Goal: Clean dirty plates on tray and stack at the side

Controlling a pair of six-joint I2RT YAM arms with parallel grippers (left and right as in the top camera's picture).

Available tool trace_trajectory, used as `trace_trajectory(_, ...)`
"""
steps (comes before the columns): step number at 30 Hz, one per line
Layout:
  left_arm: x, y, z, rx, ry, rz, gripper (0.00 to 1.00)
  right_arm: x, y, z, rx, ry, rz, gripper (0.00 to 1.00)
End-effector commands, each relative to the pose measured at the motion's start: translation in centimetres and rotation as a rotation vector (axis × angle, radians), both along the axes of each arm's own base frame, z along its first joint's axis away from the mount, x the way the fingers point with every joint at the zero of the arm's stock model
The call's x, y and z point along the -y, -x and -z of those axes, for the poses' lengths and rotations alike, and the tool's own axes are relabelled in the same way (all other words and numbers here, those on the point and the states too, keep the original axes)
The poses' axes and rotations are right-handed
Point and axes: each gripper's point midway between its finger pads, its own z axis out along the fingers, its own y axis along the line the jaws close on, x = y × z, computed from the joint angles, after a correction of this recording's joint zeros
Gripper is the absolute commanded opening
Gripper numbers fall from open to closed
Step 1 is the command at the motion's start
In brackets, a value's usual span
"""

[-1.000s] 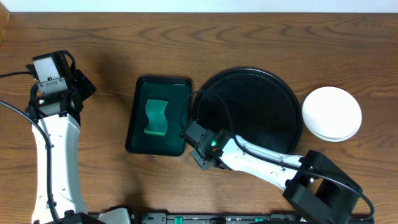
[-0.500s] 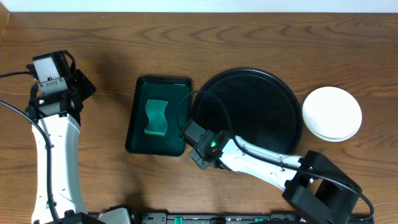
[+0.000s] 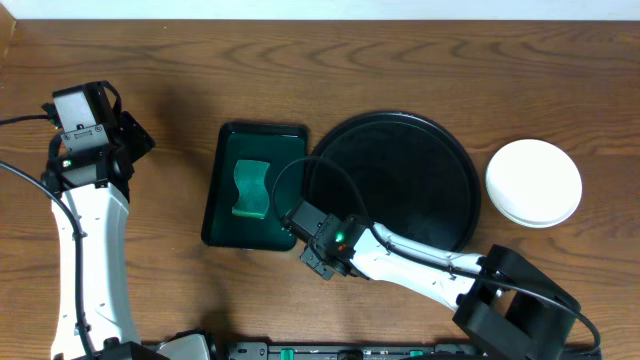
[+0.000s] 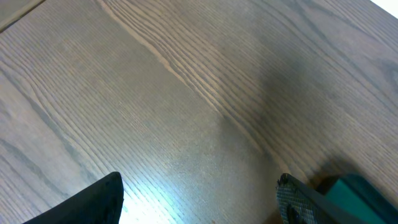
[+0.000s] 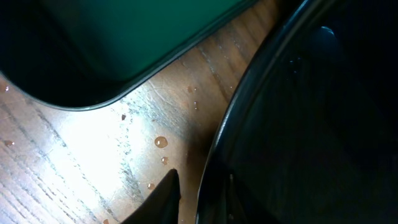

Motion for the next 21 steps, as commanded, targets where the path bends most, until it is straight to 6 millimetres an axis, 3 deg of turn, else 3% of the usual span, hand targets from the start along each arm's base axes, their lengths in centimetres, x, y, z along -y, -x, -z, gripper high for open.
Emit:
trace_trajectory(1, -0.3, 0.1, -0.7, 0.013, -0.014, -0.012, 0.79, -2.0, 2.5, -0.6, -0.077, -0.073, -0.093, 0.25)
trace_trajectory(6, -0.3, 0.0, -0.7, 0.014, -0.014, -0.012, 0.79, -2.7, -0.2, -4.3, -0.016, -0.163, -0.046, 0.35)
trace_trajectory(9, -0.3, 0.1, -0.7, 0.013, -0.014, -0.012, 0.79, -1.7, -2.4, -6.6, 0.026, -0.213, 0.033, 0.38)
trace_trajectory(15, -0.3, 0.0, -0.7, 0.014, -0.014, -0.012, 0.79, 3.4, -8.2, -10.4, 0.121, -0.266, 0.231, 0.44)
trace_trajectory(19, -0.3, 0.0, -0.7, 0.014, -0.014, -0.012, 0.79, 7.8, -11.6, -11.7, 0.172, -0.268, 0.368, 0.46)
trace_trajectory(21, -0.3, 0.0, -0.7, 0.014, -0.014, -0.012, 0.79, 10.0, -13.1, -11.8, 0.187, -0.265, 0.434, 0.53)
